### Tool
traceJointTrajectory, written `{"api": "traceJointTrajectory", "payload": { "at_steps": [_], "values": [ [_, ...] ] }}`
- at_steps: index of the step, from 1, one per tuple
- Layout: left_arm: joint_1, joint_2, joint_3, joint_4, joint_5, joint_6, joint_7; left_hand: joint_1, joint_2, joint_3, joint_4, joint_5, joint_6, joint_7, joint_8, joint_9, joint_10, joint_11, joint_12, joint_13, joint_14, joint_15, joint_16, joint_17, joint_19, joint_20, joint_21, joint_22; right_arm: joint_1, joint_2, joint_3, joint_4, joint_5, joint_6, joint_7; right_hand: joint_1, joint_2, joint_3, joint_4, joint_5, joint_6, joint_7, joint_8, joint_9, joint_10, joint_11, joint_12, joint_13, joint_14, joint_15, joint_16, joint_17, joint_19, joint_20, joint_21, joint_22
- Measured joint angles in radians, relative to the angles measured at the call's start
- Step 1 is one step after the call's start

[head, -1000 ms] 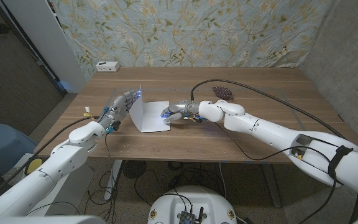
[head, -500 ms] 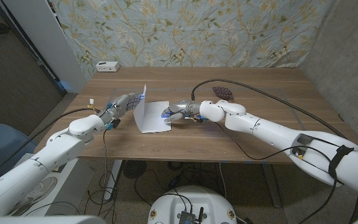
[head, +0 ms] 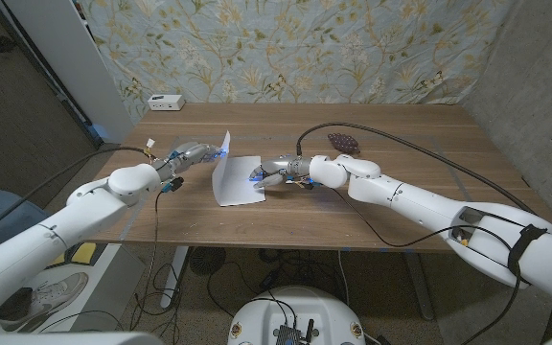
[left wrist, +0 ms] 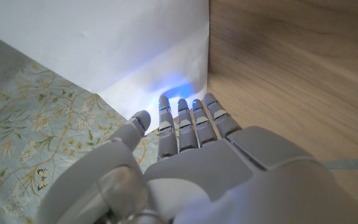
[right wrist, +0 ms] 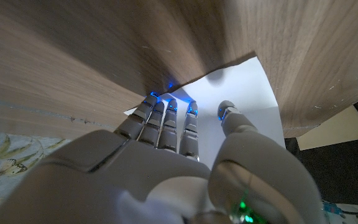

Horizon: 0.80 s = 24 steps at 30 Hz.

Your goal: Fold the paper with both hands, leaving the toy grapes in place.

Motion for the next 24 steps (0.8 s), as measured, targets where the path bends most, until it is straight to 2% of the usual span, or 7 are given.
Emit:
{"api": "traceJointTrajectory", "payload": {
  "at_steps": [12,15,16,18,19,23,24],
  "values": [
    [-0.103,0.018,0.084,-0.015,0.168,0.063,-0.057,0.000,0.000,0.008,0.008,0.000,0.027,0.000,0.000,0.000,0.034,-0.003,0.004,0.000,0.029,-0.008,0.004,0.003,0.011,-0.011,0.000,0.000,-0.004,-0.002,0.002,-0.004,0.000,-0.002,-0.002,0.005,-0.005,0.000,0.000,-0.004,0.004,-0.003,0.000,0.000,0.007,0.000,0.000,0.000,0.006,-0.006,0.000,0.000,0.011,-0.011,-0.004,0.000],
    [-0.103,0.018,0.084,-0.015,0.199,0.070,-0.072,-0.004,-0.004,0.011,0.011,0.000,0.033,0.005,0.000,0.000,0.039,-0.008,0.004,0.000,0.040,-0.011,0.004,0.003,0.013,-0.013,0.000,0.000,-0.004,-0.002,0.002,-0.004,0.000,-0.002,-0.002,0.006,-0.005,0.000,0.000,-0.004,0.009,0.002,0.000,0.000,0.007,0.000,0.000,0.000,0.005,-0.006,0.000,0.000,0.011,-0.011,-0.003,0.000],
    [-0.131,0.012,0.107,-0.011,0.217,0.074,-0.082,-0.004,-0.004,0.011,0.011,0.000,0.035,0.003,0.000,0.000,0.042,-0.011,0.004,0.000,0.043,-0.011,0.004,0.003,0.015,-0.015,0.000,0.000,-0.004,-0.002,0.002,-0.004,0.000,-0.002,-0.002,0.009,-0.002,0.000,0.000,-0.004,0.009,0.002,0.000,0.000,0.007,0.000,0.000,0.000,0.005,-0.006,0.000,0.000,0.011,-0.011,0.000,0.000],
    [-0.131,0.012,0.107,-0.011,0.233,0.075,-0.093,-0.004,-0.004,0.015,0.015,0.000,0.042,0.004,0.000,0.000,0.047,-0.008,0.004,0.000,0.043,-0.011,0.004,0.002,0.016,-0.016,0.000,0.000,-0.004,-0.002,0.002,-0.003,0.000,-0.002,-0.002,0.011,0.000,0.000,0.000,-0.004,0.009,0.002,-0.004,0.000,0.007,0.000,0.000,0.000,0.007,-0.004,0.000,0.000,0.011,-0.011,0.001,0.000],
    [-0.156,0.004,0.129,-0.002,0.250,0.076,-0.104,-0.004,-0.004,0.015,0.015,0.000,0.044,0.005,0.000,0.000,0.050,-0.011,0.004,0.000,0.046,-0.014,0.004,0.001,0.019,-0.019,0.000,0.000,-0.004,-0.002,0.002,-0.003,0.000,-0.002,-0.002,0.011,0.000,0.000,0.000,-0.004,0.009,0.002,-0.004,0.000,0.007,0.000,0.000,0.000,0.009,-0.002,0.000,0.000,0.011,-0.011,0.001,0.000],
    [-0.156,0.004,0.129,-0.002,0.285,0.077,-0.131,-0.004,-0.004,0.015,0.015,0.000,0.049,0.000,0.000,0.000,0.052,-0.013,0.003,0.000,0.048,-0.017,0.004,0.000,0.024,-0.016,0.007,0.000,-0.005,-0.002,0.002,-0.003,0.000,-0.002,-0.002,0.011,0.000,0.000,0.000,-0.004,0.009,0.002,-0.004,0.000,0.007,0.000,0.000,0.000,0.011,0.000,0.000,0.000,0.011,-0.011,0.001,0.000],
    [-0.200,-0.015,0.167,0.018,0.294,0.077,-0.140,-0.004,-0.004,0.015,0.016,-0.003,0.049,0.000,0.000,0.000,0.052,-0.013,0.003,0.000,0.048,-0.017,0.004,0.000,0.024,-0.016,0.007,0.000,-0.005,-0.002,0.003,-0.003,0.000,-0.002,-0.002,0.011,0.000,0.000,0.000,-0.004,0.009,0.002,-0.004,0.000,0.007,0.000,0.000,0.000,0.011,0.000,0.000,0.000,0.011,-0.011,0.001,0.000]
  ]
}}
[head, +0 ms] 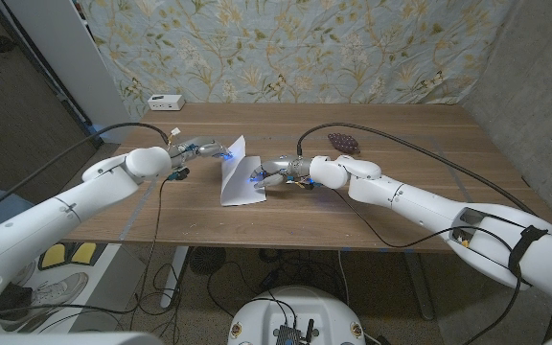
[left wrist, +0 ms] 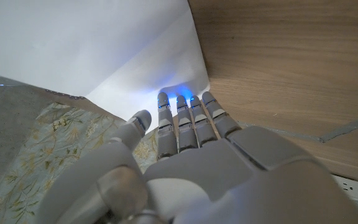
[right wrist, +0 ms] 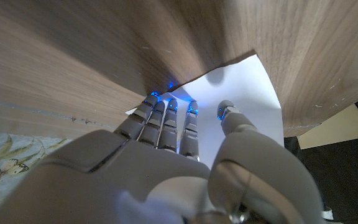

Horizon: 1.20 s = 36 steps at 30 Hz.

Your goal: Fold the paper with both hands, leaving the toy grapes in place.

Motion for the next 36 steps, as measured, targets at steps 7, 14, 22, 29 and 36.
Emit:
{"api": "traceJointTrajectory", "payload": {
  "at_steps": [7,14,22,29,36],
  "values": [
    [-0.027,-0.013,0.024,0.013,0.046,0.011,-0.045,-0.008,-0.008,-0.003,0.012,-0.004,-0.008,-0.008,-0.012,0.000,0.000,0.000,0.000,0.000,0.000,0.000,0.000,0.003,0.000,0.000,0.000,0.000,-0.009,-0.009,0.013,-0.020,0.013,0.004,-0.007,0.000,0.000,0.000,0.000,0.000,0.000,0.000,0.000,0.000,0.002,-0.002,0.000,0.000,0.000,0.000,0.004,0.000,0.000,0.000,-0.001,0.000],
    [-0.068,-0.037,0.063,0.038,0.081,0.023,-0.080,-0.012,-0.012,-0.003,0.019,-0.004,-0.013,-0.013,-0.020,0.000,0.000,0.000,-0.004,0.000,0.000,0.000,0.000,0.003,0.000,0.000,0.000,0.000,-0.026,-0.031,0.038,-0.062,0.025,0.003,-0.020,0.000,0.000,0.000,0.000,0.000,0.004,-0.004,0.000,0.000,0.007,0.000,0.000,0.000,0.004,-0.004,0.004,0.000,0.020,-0.002,-0.001,0.003],
    [-0.094,-0.055,0.090,0.053,0.113,0.033,-0.110,-0.020,-0.012,-0.007,0.024,-0.009,-0.019,-0.011,-0.020,0.000,0.000,0.000,-0.004,0.000,0.000,0.000,-0.001,0.003,0.000,0.000,0.000,0.000,-0.054,-0.062,0.086,-0.126,0.037,-0.002,-0.053,0.000,0.000,0.000,0.000,0.000,0.004,-0.004,0.000,0.000,0.007,0.000,0.000,0.000,0.012,-0.002,0.005,0.005,0.024,0.007,0.007,0.002],
    [-0.111,-0.068,0.106,0.063,0.134,0.038,-0.123,-0.067,-0.058,-0.046,0.047,-0.035,-0.019,-0.011,-0.033,0.000,0.000,0.000,-0.012,0.000,0.000,0.000,-0.004,0.006,0.000,0.000,0.000,0.000,-0.089,-0.095,0.139,-0.188,0.043,-0.033,-0.116,0.004,-0.004,0.000,0.000,0.000,0.003,-0.004,-0.004,0.000,0.009,-0.002,0.000,0.000,0.012,-0.002,0.005,0.005,0.024,0.007,0.007,0.002],
    [-0.118,-0.075,0.113,0.069,0.142,0.039,-0.134,-0.091,-0.083,-0.069,0.061,-0.047,-0.023,-0.015,-0.041,0.000,0.000,0.000,-0.020,0.005,0.000,0.000,-0.008,0.008,-0.003,0.009,-0.006,0.000,-0.127,-0.125,0.188,-0.243,0.046,-0.065,-0.173,0.004,-0.004,0.000,0.000,0.000,0.003,-0.004,-0.008,0.000,0.009,-0.002,0.000,0.000,0.013,-0.002,0.005,0.005,0.024,0.007,0.007,0.003]
  ]
}}
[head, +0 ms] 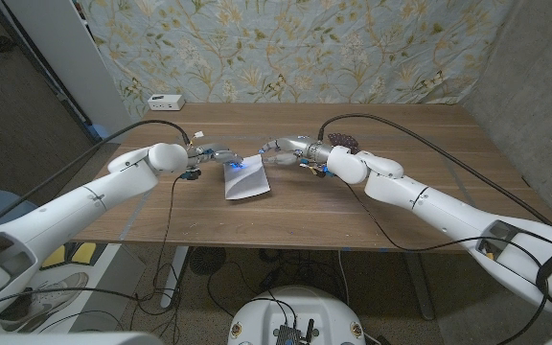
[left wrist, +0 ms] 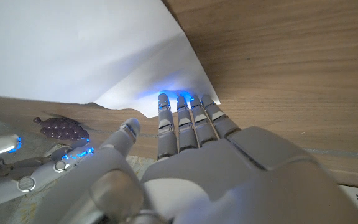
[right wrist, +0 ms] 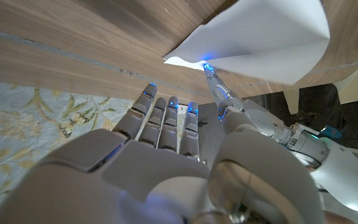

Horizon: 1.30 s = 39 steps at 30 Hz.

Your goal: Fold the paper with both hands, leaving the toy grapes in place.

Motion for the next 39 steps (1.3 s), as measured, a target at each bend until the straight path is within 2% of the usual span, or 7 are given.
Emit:
{"api": "traceJointTrajectory", "payload": {
  "at_steps": [6,10,13,20,26,31,39],
  "values": [
    [-0.005,-0.006,0.004,0.006,0.002,0.000,-0.006,-0.019,-0.001,-0.008,0.008,-0.001,-0.001,-0.001,-0.004,-0.003,0.000,0.000,0.000,0.000,0.000,0.000,0.000,0.000,0.000,0.011,-0.002,-0.003,-0.042,-0.032,0.044,-0.054,0.006,-0.030,-0.048,0.000,0.000,0.000,0.000,0.000,-0.002,-0.002,0.000,0.000,0.001,-0.001,0.000,0.000,0.005,-0.005,0.000,-0.001,0.000,0.000,0.000,0.000],
    [-0.009,-0.010,0.007,0.010,0.004,0.000,-0.010,-0.026,-0.005,-0.018,0.011,-0.007,-0.014,-0.003,-0.011,-0.005,0.000,0.000,-0.008,0.000,0.000,0.000,-0.004,-0.003,-0.005,0.031,-0.005,-0.003,-0.063,-0.049,0.059,-0.081,0.010,-0.040,-0.063,0.005,-0.005,0.000,0.000,0.000,-0.002,-0.002,0.000,0.000,0.004,-0.004,0.000,0.000,0.008,-0.008,0.000,-0.003,0.003,0.002,0.000,0.000],
    [-0.013,-0.014,0.009,0.013,0.005,-0.001,-0.013,-0.033,-0.004,-0.023,0.016,-0.007,-0.027,-0.008,-0.015,-0.005,-0.004,0.004,-0.012,0.000,-0.004,0.004,-0.004,-0.003,-0.005,0.031,-0.006,-0.003,-0.076,-0.059,0.067,-0.099,0.011,-0.045,-0.071,0.011,-0.011,0.000,0.000,0.000,-0.002,-0.002,0.000,0.000,0.004,-0.004,0.000,0.000,0.010,-0.010,0.000,-0.003,0.004,0.004,0.000,0.000],
    [-0.019,-0.020,0.014,0.022,0.005,-0.004,-0.020,-0.049,-0.009,-0.027,0.020,-0.007,-0.043,-0.011,-0.023,-0.005,-0.004,0.003,-0.017,0.000,-0.009,0.009,-0.004,-0.003,-0.007,0.040,-0.006,-0.007,-0.104,-0.081,0.082,-0.135,0.011,-0.053,-0.074,0.024,-0.024,0.002,-0.017,0.000,-0.002,-0.002,0.000,0.000,0.004,-0.003,0.000,0.000,0.014,-0.006,0.000,-0.012,0.008,0.008,0.000,0.000],
    [-0.022,-0.024,0.017,0.029,0.002,-0.004,-0.028,-0.057,-0.009,-0.032,0.024,-0.007,-0.080,-0.019,-0.030,-0.005,-0.015,0.003,-0.021,0.000,-0.013,0.005,-0.007,-0.003,-0.007,0.040,-0.008,-0.007,-0.123,-0.097,0.089,-0.161,0.015,-0.053,-0.064,0.016,-0.062,-0.019,-0.039,-0.004,-0.002,-0.002,0.000,0.000,0.003,-0.003,-0.006,0.000,0.014,-0.006,-0.006,-0.017,0.009,0.009,-0.002,0.000],
    [-0.022,-0.026,0.018,0.036,-0.004,-0.005,-0.033,-0.057,-0.009,-0.036,0.028,-0.007,-0.091,-0.019,-0.030,-0.005,-0.015,0.003,-0.021,0.000,-0.013,0.005,-0.008,-0.003,-0.007,0.040,-0.009,-0.007,-0.134,-0.108,0.093,-0.175,0.016,-0.050,-0.051,-0.008,-0.100,-0.051,-0.042,-0.008,-0.002,-0.002,-0.004,0.000,0.003,-0.003,-0.012,0.000,0.014,-0.006,-0.012,-0.022,0.002,0.017,-0.009,0.000],
    [-0.028,-0.031,0.023,0.049,-0.014,-0.005,-0.045,-0.066,-0.011,-0.036,0.028,-0.007,-0.096,-0.025,-0.030,-0.005,-0.015,0.003,-0.021,0.000,-0.013,0.005,-0.008,-0.003,-0.007,0.039,-0.010,-0.006,-0.150,-0.121,0.096,-0.199,0.013,-0.046,-0.034,-0.026,-0.142,-0.080,-0.046,-0.008,-0.009,-0.002,-0.004,0.000,-0.017,-0.005,-0.017,0.000,0.010,-0.003,-0.020,-0.026,-0.007,0.026,-0.013,0.000]
  ]
}}
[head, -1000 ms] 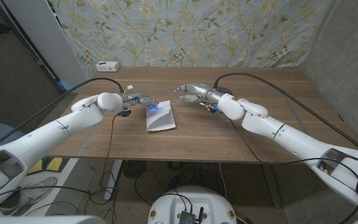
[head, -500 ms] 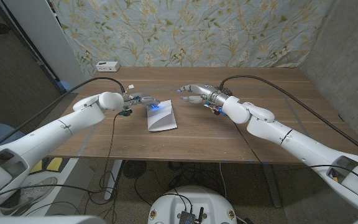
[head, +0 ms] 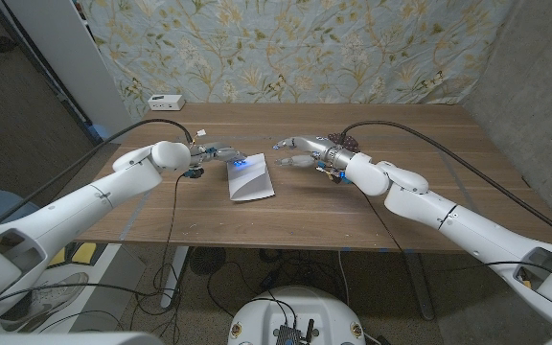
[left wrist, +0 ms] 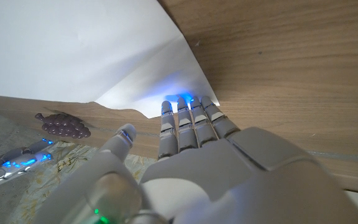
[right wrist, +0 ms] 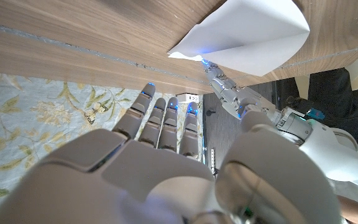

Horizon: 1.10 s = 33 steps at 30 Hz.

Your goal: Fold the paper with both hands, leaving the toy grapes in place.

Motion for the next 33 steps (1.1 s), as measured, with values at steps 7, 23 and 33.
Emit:
{"api": "traceJointTrajectory", "payload": {
  "at_steps": [7,23,33],
  "values": [
    [-0.011,-0.006,0.008,0.012,-0.003,0.000,-0.014,-0.004,-0.004,-0.008,0.000,0.000,0.000,0.000,0.000,0.000,0.000,0.000,0.000,0.000,0.000,0.000,0.000,0.000,0.000,0.000,-0.007,-0.002,-0.016,-0.008,0.000,-0.018,-0.012,0.000,0.014,-0.005,-0.015,-0.010,-0.006,0.004,-0.014,-0.004,0.000,0.000,-0.011,-0.011,-0.006,0.000,-0.008,0.000,-0.011,0.000,-0.002,0.002,0.000,0.000],
    [-0.031,-0.017,0.023,0.028,-0.008,0.005,-0.039,-0.009,-0.009,-0.012,0.005,0.000,-0.005,0.006,0.000,0.000,0.004,0.004,0.000,0.000,0.004,0.004,0.000,0.000,0.000,0.000,-0.007,-0.002,-0.038,-0.013,-0.015,-0.036,-0.052,0.006,0.030,0.012,-0.043,-0.023,-0.024,0.016,-0.052,-0.005,-0.007,0.000,-0.052,-0.016,-0.024,0.000,-0.034,-0.003,-0.026,-0.009,-0.012,0.012,-0.004,0.000],
    [-0.039,-0.019,0.029,0.032,-0.009,0.011,-0.052,-0.021,-0.010,-0.016,0.009,0.000,-0.009,0.002,0.000,0.000,0.013,0.005,0.000,0.000,0.013,0.005,-0.001,-0.001,0.004,-0.004,-0.007,-0.002,-0.046,-0.009,-0.027,-0.036,-0.077,0.012,0.032,0.047,-0.056,-0.023,-0.048,0.027,-0.109,-0.016,-0.011,0.000,-0.107,-0.034,-0.036,0.000,-0.065,-0.007,-0.041,-0.009,-0.025,0.017,-0.007,0.000]
  ]
}}
